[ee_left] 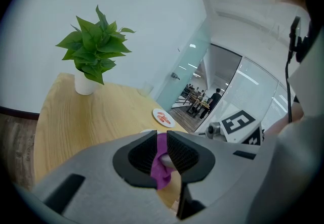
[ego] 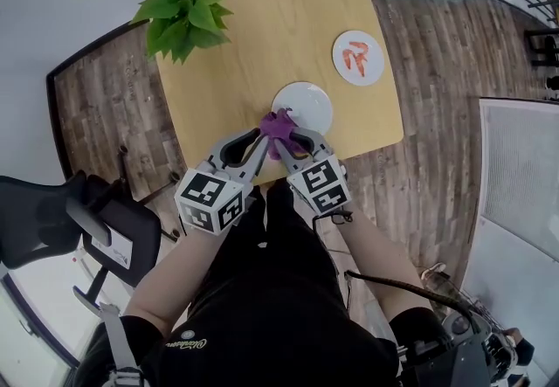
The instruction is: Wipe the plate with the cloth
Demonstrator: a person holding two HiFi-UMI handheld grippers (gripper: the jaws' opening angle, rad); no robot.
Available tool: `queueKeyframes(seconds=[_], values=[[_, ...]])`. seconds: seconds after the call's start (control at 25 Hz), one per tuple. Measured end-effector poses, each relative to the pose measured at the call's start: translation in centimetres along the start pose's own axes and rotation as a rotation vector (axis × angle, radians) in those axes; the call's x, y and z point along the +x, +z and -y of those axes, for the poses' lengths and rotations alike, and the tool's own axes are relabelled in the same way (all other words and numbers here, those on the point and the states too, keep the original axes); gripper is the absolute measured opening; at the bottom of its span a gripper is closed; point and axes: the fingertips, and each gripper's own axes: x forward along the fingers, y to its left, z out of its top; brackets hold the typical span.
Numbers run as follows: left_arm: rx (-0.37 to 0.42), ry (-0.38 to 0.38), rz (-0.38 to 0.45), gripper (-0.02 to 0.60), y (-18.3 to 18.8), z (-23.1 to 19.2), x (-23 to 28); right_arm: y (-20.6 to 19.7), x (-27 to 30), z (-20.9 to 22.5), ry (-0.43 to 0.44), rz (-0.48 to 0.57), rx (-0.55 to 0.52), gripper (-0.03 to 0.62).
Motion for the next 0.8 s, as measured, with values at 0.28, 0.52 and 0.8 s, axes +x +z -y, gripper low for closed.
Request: queueKeyframes(seconds=[0.28, 0.52, 0.8], values=[[0.003, -0.001, 0.0, 0.06, -0.2, 0.5, -0.4, 3.3, 0.0, 8.0, -0.15, 0.018, -0.043, 0.055], [-0.011, 0.005, -0.01, 0.06, -0.8, 0.5, -0.8, 2.3, 1.6, 8.7, -0.158, -0.048, -0.062, 0.055], [-0.013, 0.007, -0.006, 0.055, -0.9, 0.3, -1.0, 0.1, 0.6, 5.0, -0.102, -0.054, -0.022, 0.055]])
